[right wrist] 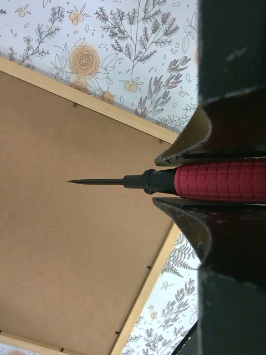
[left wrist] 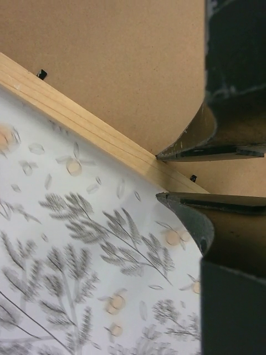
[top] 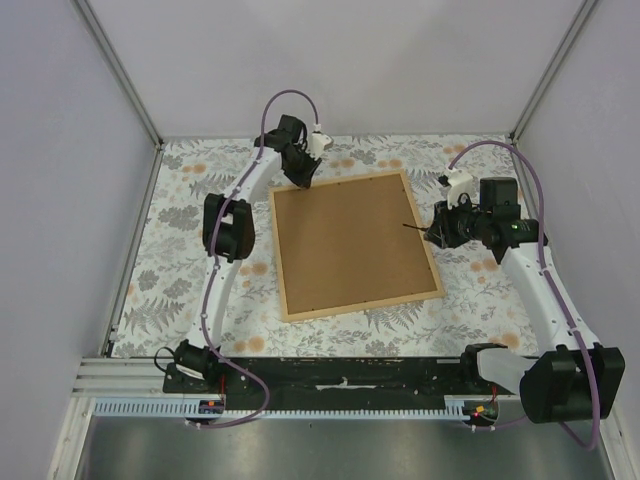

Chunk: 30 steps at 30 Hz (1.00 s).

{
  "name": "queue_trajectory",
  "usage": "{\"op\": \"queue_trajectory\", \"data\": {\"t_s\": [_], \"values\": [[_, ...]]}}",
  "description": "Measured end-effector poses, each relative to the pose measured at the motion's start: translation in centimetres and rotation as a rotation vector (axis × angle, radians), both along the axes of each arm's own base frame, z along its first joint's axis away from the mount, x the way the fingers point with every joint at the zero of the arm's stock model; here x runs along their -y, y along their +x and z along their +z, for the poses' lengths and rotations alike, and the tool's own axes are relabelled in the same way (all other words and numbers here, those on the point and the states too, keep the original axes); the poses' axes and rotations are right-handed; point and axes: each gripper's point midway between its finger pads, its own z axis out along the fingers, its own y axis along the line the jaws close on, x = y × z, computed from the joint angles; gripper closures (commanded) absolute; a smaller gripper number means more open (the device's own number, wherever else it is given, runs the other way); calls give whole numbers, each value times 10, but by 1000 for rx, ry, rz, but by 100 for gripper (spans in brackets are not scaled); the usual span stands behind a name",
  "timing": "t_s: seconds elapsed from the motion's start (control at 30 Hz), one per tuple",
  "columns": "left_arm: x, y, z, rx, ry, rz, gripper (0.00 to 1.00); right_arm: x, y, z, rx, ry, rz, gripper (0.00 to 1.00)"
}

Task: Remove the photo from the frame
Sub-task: Adjust the photo frame at the center of the board.

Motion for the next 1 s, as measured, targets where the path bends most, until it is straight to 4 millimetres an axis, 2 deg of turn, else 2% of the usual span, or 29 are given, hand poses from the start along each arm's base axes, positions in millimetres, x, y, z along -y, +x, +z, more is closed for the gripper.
{"op": "queue_trajectory", "data": {"t_s": [0.2, 0.33, 0.4, 0.5, 0.6, 0.77, 0.87, 1.0], "values": [[-44, 6, 0, -89, -64, 232, 98, -1, -4, 5, 11, 5, 0, 100], [-79, 0, 2, -203, -167, 430, 98, -1, -8, 10, 19, 8, 2, 100], [-97, -10, 2, -258, -213, 522, 98, -2, -9, 10, 17, 8, 5, 100], [-115, -40, 0, -345, -259, 619, 98, -2, -9, 13, 17, 8, 6, 100], [-115, -66, 0, -391, -264, 643, 98, -2, -9, 17, 19, 11, 4, 100], [-87, -129, -2, -489, -277, 621, 98, -8, -4, 20, 4, 44, 12, 100], [-76, -162, -3, -540, -282, 618, 98, -10, 2, 4, -67, 53, 4, 100], [-72, -182, -2, -569, -289, 624, 95, -4, 10, -29, -180, 22, -33, 100]]}}
